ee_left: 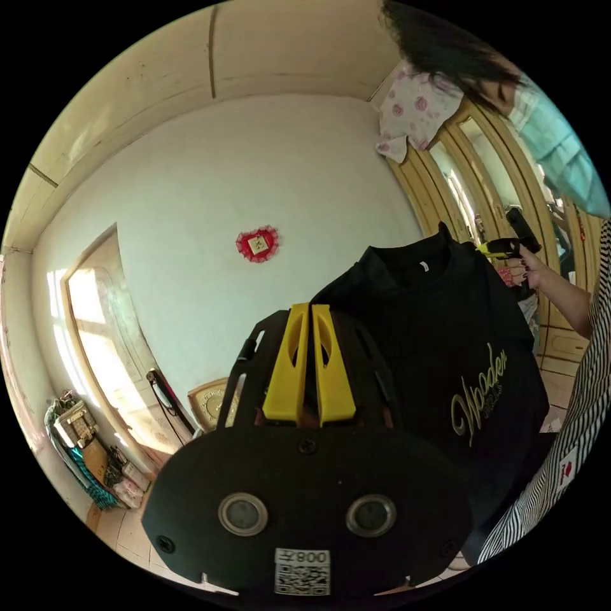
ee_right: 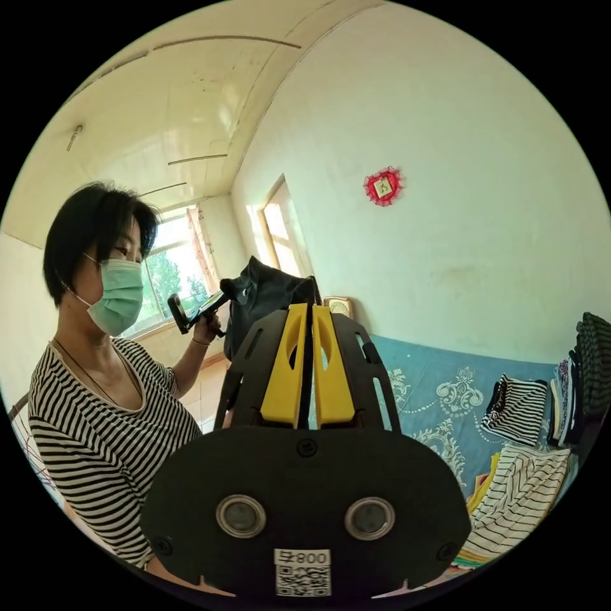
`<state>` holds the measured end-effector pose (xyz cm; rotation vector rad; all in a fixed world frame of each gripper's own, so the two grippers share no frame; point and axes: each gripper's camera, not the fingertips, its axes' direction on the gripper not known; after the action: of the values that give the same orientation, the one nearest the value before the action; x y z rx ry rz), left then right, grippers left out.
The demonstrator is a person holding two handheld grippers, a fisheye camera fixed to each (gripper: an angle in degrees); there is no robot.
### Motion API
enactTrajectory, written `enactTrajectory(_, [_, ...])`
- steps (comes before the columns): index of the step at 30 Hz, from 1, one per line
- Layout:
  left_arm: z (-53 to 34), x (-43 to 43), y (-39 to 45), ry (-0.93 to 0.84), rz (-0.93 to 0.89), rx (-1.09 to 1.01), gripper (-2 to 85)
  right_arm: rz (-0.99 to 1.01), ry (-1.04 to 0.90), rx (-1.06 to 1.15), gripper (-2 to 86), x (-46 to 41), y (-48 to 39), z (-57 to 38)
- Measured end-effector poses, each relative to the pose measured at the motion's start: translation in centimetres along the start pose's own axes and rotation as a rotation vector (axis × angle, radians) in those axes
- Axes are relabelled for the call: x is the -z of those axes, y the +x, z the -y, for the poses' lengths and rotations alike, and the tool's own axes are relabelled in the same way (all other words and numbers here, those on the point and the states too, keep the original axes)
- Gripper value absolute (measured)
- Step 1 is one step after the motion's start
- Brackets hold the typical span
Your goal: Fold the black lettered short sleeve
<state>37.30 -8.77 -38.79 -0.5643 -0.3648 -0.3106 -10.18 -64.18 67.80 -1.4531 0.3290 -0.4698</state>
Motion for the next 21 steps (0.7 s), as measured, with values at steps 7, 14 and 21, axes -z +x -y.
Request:
enactTrajectory(7, [-4.6,-33.3,-4.3,-0.394,-0.054,0.132,0.9,-0.101,-0.205,-0.206,1.2,-23.0,21.5,-4.3])
enactTrajectory(14, [-18.8,-59.3,-2.8,-0.926,-0.191,0.263,1.7,-0.261,-0.495,-0.576,0.5,-43.8,42.1,-20.1])
enactTrajectory(21, [-29.3,-59.7,-3.6,-0.968,-0.208,0.449,6.0,-0.243,-0.579,-0.57,2.3,-52.3,41.4,-38.1])
